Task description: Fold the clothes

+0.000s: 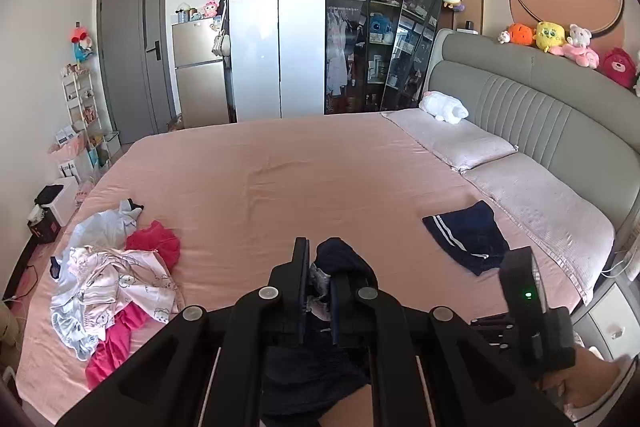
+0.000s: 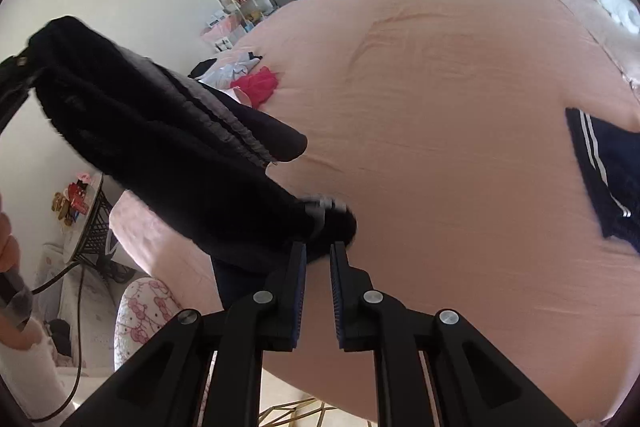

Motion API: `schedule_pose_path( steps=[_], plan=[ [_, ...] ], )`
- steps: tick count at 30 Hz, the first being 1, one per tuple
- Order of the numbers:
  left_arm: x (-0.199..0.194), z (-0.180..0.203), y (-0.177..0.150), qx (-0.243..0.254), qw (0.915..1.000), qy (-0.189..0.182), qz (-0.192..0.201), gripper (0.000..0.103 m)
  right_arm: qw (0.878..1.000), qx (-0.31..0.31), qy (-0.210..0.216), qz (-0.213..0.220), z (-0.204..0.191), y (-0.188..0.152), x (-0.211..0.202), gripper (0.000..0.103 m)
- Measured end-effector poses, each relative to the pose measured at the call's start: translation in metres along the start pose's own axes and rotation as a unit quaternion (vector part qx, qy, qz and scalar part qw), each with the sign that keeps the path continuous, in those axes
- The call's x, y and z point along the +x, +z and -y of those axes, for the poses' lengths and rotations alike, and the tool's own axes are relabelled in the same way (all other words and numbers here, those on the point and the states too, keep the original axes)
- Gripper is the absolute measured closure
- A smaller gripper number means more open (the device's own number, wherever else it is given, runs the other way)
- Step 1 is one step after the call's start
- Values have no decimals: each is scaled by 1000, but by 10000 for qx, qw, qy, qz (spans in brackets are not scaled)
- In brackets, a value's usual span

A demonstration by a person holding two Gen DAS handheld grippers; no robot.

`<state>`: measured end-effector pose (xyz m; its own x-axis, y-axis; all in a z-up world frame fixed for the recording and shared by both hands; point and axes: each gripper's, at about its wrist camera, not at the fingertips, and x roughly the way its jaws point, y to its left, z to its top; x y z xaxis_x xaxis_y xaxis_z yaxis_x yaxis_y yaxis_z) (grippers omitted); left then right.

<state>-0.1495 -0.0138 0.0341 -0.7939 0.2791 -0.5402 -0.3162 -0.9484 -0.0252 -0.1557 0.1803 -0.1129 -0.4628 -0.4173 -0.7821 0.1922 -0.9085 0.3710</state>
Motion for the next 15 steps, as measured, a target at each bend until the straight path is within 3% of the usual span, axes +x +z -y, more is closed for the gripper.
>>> schedule_pose_path(
  steps=[1, 3, 6, 9, 13, 14, 15],
  plan=[
    [-1, 0, 0, -18, 10000, -36, -22, 96, 9999, 143, -81, 12, 2, 0, 7, 82],
    [-3, 2, -1, -11, 10000, -21, -39, 96, 9988, 487, -81, -54, 9, -9, 14, 57],
    [-4, 7, -2, -28, 9999, -102, -55, 96, 9962, 758, 369, -224, 10, -35, 10, 52],
    [-5, 13, -5, -48, 9998, -175, -42, 96, 9972, 614, 373, -217, -1, -59, 1, 45],
    [-8, 18, -9, -130, 9997, -224, 1, 96, 9964, 676, 280, -434, -1, -72, 29, 45],
    [-9, 19, -11, -150, 9996, -235, 9, 96, 9956, 731, 251, -522, 1, -75, 39, 53],
    [-12, 18, -12, -165, 9996, -233, -1, 96, 9952, 732, 188, -619, 4, -79, 48, 80]
  ],
)
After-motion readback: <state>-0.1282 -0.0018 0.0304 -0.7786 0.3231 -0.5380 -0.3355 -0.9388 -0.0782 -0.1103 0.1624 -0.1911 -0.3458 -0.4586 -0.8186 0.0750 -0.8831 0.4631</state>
